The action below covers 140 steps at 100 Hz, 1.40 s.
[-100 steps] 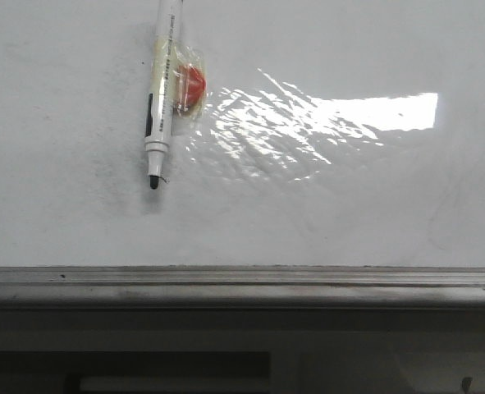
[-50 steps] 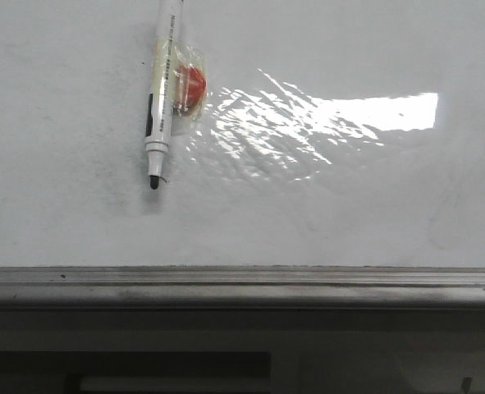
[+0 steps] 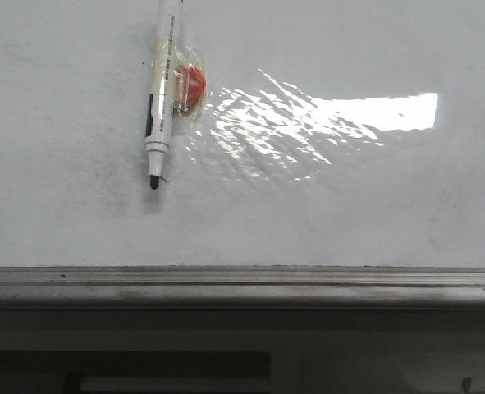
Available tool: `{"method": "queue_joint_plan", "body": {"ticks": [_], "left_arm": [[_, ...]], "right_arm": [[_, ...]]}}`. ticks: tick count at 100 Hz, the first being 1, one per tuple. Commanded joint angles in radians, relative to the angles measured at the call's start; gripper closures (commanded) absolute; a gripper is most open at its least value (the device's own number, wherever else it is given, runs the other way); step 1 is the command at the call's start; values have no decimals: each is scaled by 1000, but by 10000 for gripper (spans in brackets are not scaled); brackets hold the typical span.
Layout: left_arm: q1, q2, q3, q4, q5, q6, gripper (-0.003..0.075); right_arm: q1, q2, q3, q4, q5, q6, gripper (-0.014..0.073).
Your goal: Write number 9 on whiteboard
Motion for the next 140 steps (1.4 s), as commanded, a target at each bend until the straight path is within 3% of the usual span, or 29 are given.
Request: {"method": "queue_joint_plan", "body": {"ticks": [1,35,42,66,80,97,108,121,130,140], "left_arm": [[1,-25,17,-2,-53,-6,741],[1,-25,17,13,-60,-6,741],[1,-25,17,13,-112,-6,741],[1,-25,17,-423,-455,-6,741],[1,-25,14,-642,-517,-6,741],[1,-24,5,-670,-533,-6,741],[1,-18,-47,-668,-476,-6,741],[1,57,-170,-576,-253,8,741],[1,162,-270,-478,-89,42,739],[1,286,-354,-481,-5,154,695]], "right_arm": [[-6,-15,28,-15,-22,0,655],[-6,-15,28,-15,-326,0,655],[-6,-15,28,45,-388,10,655],[-6,-15,28,471,-394,9,655],[-6,-15,-5,533,-407,9,655],[-6,-9,-142,520,-326,-10,655],[-6,36,-249,439,-141,-14,655],[-6,130,-391,315,87,-14,655],[-6,201,-479,285,169,-14,655],[-6,262,-551,285,206,-14,646]]}}
